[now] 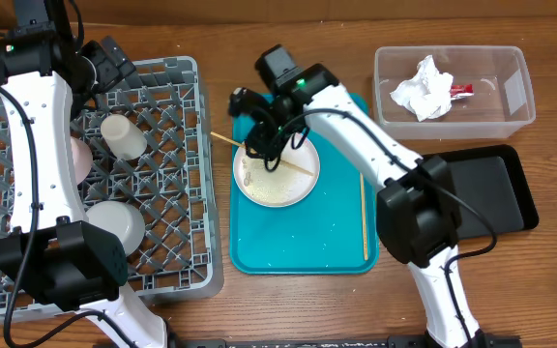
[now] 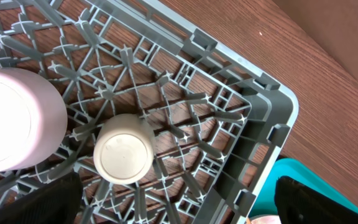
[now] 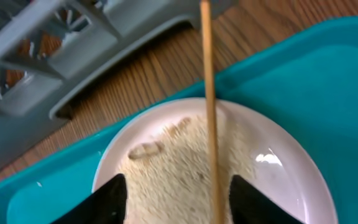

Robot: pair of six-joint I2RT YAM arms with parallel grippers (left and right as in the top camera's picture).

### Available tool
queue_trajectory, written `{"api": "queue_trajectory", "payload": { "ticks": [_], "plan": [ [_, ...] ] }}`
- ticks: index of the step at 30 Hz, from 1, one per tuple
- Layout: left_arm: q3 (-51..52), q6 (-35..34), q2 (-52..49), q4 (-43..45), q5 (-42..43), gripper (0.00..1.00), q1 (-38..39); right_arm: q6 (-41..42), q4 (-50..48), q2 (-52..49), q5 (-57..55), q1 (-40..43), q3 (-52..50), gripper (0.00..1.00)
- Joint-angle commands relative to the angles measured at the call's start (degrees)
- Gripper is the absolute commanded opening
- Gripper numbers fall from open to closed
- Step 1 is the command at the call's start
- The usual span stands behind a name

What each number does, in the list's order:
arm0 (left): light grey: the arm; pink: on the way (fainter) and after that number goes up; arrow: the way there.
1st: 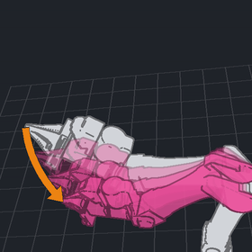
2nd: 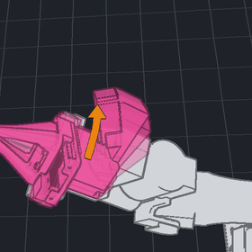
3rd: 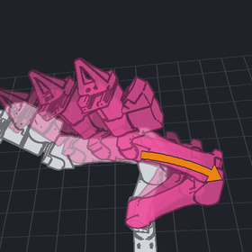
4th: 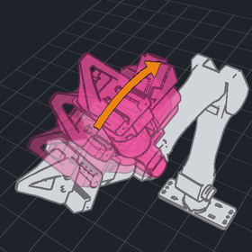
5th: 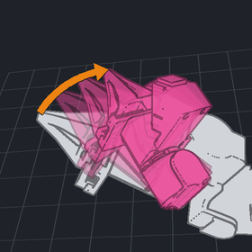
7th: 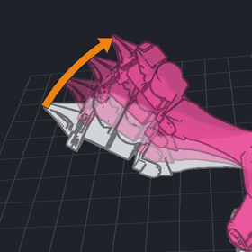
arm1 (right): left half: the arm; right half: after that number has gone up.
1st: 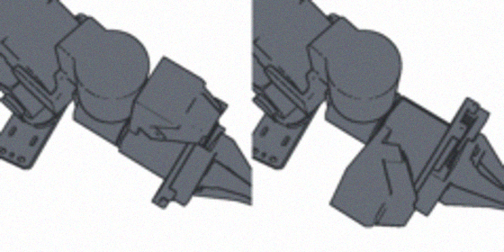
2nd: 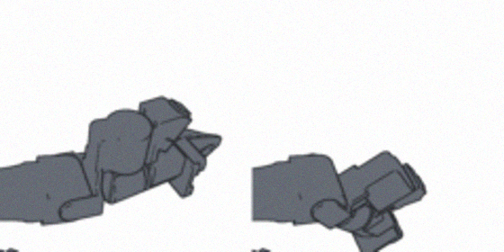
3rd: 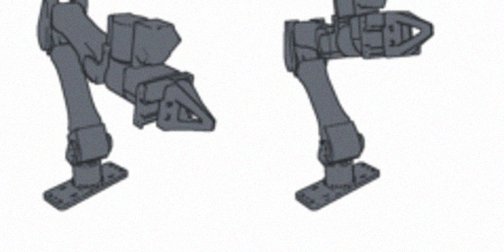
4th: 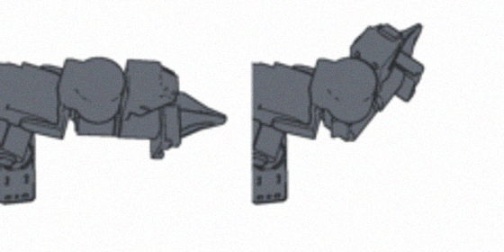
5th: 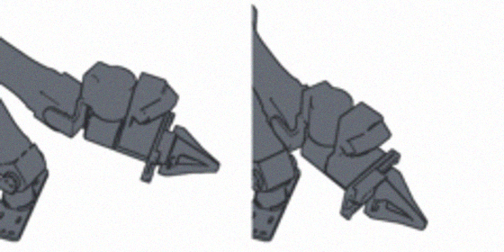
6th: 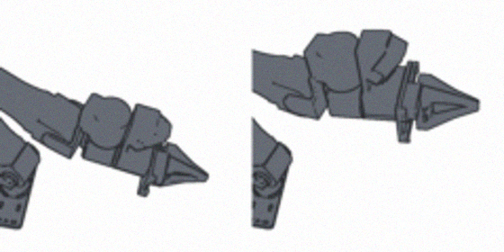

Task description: Sort waste into correct bins and load items into the dishwasher

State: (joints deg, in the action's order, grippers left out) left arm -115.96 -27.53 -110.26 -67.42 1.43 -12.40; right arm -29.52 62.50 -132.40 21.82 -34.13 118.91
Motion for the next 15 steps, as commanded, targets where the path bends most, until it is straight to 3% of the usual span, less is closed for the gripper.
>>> {"api": "queue_trajectory", "payload": {
  "ticks": [1, 15],
  "plan": [
    [-0.35, -1.01, -0.09, 0.2, -0.52, 1.0, 0.15, -2.49, -1.57, 0.11, -1.84, -1.57, 1.05, 0.53],
    [-0.35, -0.98, -0.09, 0.2, -0.52, 1.0, 0.15, -3.91, -3.61, -4.2, -6.34, -2.03, 1.05, 0.53]
  ]
}}
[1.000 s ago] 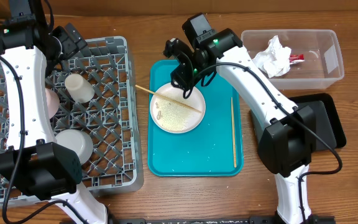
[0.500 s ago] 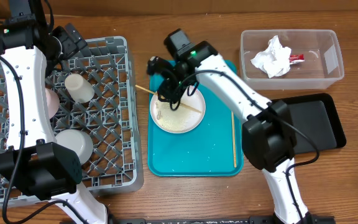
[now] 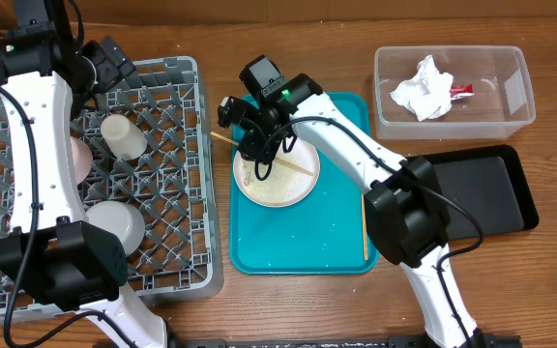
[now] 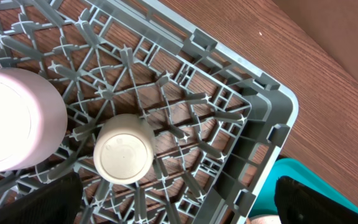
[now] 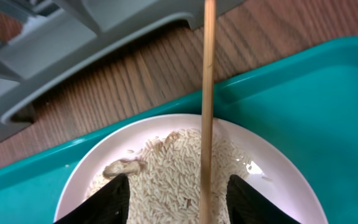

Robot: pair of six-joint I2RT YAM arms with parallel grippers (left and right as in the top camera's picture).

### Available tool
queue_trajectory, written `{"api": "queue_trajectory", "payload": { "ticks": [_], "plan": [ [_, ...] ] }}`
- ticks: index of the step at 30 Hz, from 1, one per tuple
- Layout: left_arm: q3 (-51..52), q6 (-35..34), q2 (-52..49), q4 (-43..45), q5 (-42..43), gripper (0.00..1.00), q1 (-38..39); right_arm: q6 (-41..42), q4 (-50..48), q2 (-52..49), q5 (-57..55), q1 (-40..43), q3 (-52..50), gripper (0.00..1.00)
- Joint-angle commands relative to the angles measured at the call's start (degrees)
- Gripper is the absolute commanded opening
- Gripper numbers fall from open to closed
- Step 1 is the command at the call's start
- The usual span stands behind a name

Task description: Sort waste into correct bins and load items into the dishwasher

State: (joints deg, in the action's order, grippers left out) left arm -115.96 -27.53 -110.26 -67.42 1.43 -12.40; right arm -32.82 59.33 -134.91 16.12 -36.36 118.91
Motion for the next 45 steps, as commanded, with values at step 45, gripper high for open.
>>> {"api": "queue_trajectory", "payload": {
  "ticks": [45],
  "plan": [
    [-0.35, -1.01, -0.09, 0.2, -0.52, 1.0, 0.15, 3.96, -5.11, -5.38, -4.28, 0.31, 1.05, 0.33]
  ]
}}
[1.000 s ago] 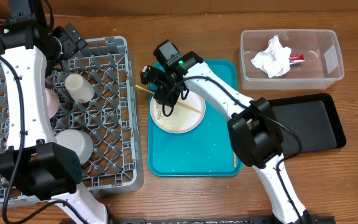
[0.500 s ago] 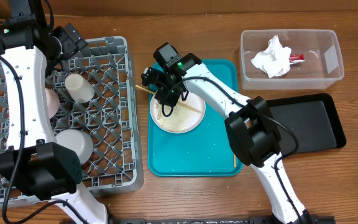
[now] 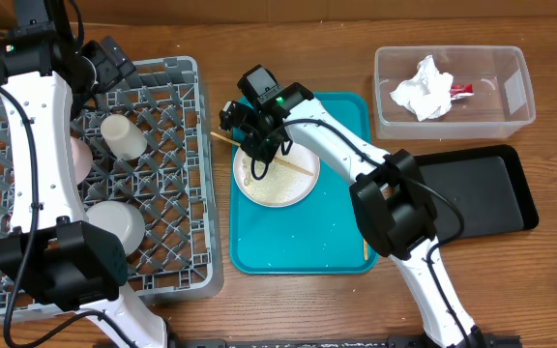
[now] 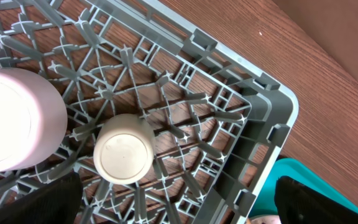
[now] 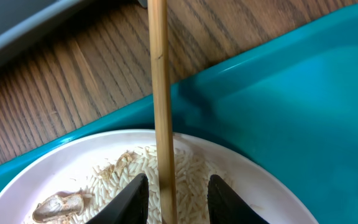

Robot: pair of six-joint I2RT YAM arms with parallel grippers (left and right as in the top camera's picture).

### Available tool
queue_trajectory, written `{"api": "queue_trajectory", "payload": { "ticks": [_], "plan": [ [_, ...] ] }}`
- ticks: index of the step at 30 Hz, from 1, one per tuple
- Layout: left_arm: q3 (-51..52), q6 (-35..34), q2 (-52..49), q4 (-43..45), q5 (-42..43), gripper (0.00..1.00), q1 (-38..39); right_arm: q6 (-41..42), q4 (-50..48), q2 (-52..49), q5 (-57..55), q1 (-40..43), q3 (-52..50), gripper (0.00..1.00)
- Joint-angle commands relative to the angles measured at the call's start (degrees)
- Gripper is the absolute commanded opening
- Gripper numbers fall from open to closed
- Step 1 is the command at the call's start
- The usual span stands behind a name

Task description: Sort waste into correct bins and load items into the dishwasher

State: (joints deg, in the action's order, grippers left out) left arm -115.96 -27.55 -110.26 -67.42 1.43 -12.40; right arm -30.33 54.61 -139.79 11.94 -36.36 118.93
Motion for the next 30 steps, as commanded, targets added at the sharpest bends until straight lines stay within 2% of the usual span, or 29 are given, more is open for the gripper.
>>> {"api": "queue_trajectory", "payload": {
  "ticks": [1, 18, 30],
  "plan": [
    [-0.35, -0.98, -0.09, 0.2, -0.52, 1.0, 0.15, 1.44, -0.37, -0.5, -0.09, 0.33, 1.03, 0.33],
    [-0.35, -0.96, -0.09, 0.2, -0.52, 1.0, 0.15, 1.84, -0.33, -0.72, 0.11, 0.37, 1.03, 0.32],
    [-0.35, -0.98, -0.09, 0.2, -0.52, 1.0, 0.15, 2.97, -0.5, -0.76, 0.09, 0.42, 1.03, 0.2]
  ]
}}
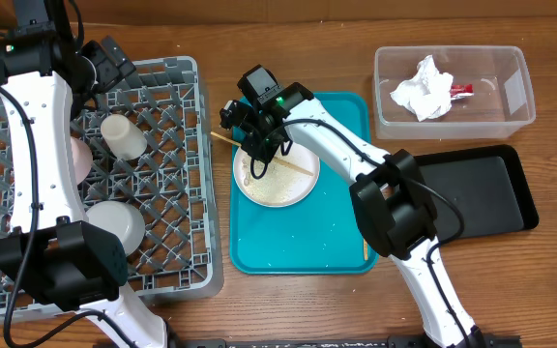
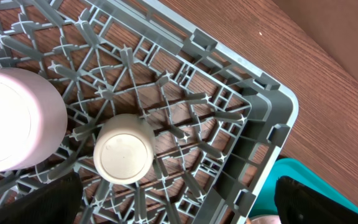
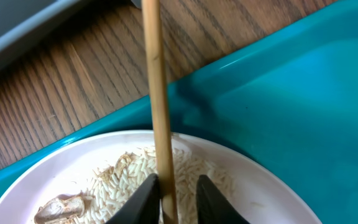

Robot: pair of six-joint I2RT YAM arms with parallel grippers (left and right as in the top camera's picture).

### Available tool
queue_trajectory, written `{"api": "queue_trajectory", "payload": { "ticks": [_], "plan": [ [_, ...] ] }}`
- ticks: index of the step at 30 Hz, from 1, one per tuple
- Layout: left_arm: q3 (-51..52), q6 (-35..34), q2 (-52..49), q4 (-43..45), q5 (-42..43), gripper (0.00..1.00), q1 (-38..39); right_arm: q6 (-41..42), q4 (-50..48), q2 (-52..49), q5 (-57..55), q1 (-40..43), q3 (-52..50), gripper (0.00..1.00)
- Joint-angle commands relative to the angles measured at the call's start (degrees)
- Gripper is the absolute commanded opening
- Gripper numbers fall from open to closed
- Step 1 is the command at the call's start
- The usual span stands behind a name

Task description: Sort waste into correct bins and load items into the dishwasher

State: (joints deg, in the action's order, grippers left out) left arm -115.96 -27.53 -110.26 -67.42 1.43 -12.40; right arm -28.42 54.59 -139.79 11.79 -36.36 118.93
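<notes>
A wooden chopstick (image 1: 222, 141) lies slanted across the white plate (image 1: 303, 193) of rice on the teal tray (image 1: 298, 242). My right gripper (image 3: 178, 200) straddles this chopstick (image 3: 154, 93) low over the plate rim (image 3: 260, 180). Its jaws stand narrow: the left finger touches the stick and a small gap shows at the other. In the overhead view the right gripper (image 1: 256, 155) sits at the plate's upper left. My left gripper (image 2: 179, 205) hangs wide open and empty over the grey dish rack (image 2: 253, 124), near an upturned cream cup (image 2: 124, 155).
A second chopstick (image 1: 364, 217) lies along the tray's right edge. The rack (image 1: 177, 193) also holds a pink bowl (image 2: 11, 121) and a white bowl (image 1: 114, 222). A clear bin (image 1: 453, 121) with crumpled paper (image 1: 424, 87) and a black tray (image 1: 486, 188) are at the right.
The right gripper's fingers have drawn closer together round the chopstick, one now touching it. The gripper's place over the plate and the left arm are unchanged.
My right gripper first hung wide open above the plate with the chopstick between its fingers. It then stood lower and nearer the plate's upper-left rim, still wide. Its fingers were narrower a second ago, and now nearly pinch the stick. The left arm stayed still.
</notes>
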Motion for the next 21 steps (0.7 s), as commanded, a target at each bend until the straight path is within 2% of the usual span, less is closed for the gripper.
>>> {"api": "queue_trajectory", "payload": {
  "ticks": [1, 10, 14, 21],
  "plan": [
    [-0.35, -1.01, -0.09, 0.2, -0.52, 1.0, 0.15, 1.6, -0.74, -0.76, 0.24, 0.42, 1.03, 0.18],
    [-0.35, -1.01, -0.09, 0.2, -0.52, 1.0, 0.15, 6.16, -3.32, -0.7, -0.68, 0.44, 1.27, 0.12],
    [-0.35, -0.98, -0.09, 0.2, -0.52, 1.0, 0.15, 7.74, -3.04, -0.7, -2.01, 0.44, 2.45, 0.04],
    [-0.35, -1.01, -0.09, 0.2, -0.52, 1.0, 0.15, 9.16, -0.26, -0.68, -3.04, 1.05, 6.73, 0.04]
  ]
}}
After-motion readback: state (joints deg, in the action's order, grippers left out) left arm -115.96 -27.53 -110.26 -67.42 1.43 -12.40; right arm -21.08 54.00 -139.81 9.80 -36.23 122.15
